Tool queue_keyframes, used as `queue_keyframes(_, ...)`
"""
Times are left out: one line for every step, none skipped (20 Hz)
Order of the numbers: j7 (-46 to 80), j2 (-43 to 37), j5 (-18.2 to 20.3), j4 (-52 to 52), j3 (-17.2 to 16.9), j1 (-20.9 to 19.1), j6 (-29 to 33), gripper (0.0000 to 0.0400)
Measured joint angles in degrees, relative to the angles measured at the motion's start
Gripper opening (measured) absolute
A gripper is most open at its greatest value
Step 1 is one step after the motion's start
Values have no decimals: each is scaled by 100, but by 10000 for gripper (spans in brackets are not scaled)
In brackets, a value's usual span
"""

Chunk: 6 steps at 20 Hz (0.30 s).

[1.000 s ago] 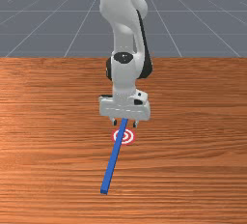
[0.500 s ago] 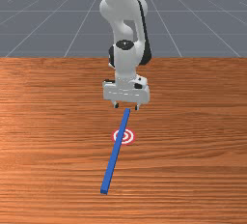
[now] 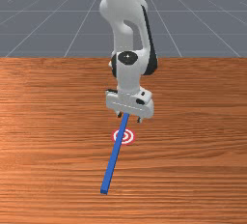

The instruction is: Pull the pivot to the target area

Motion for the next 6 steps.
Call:
queue_keyframes(51,29,32,84,14,20,-107,400)
queue_keyframes(144,-23,-21,-154,-44,75,465,400)
queue_keyframes(204,-38,-53,-230,-98,138,681,400)
queue_keyframes(279,-43,-92,-329,-208,255,1025,400)
queue_keyframes(314,-46,-97,-330,-208,282,1021,400)
queue_keyframes(364,-46,-107,-354,-242,346,1105,400)
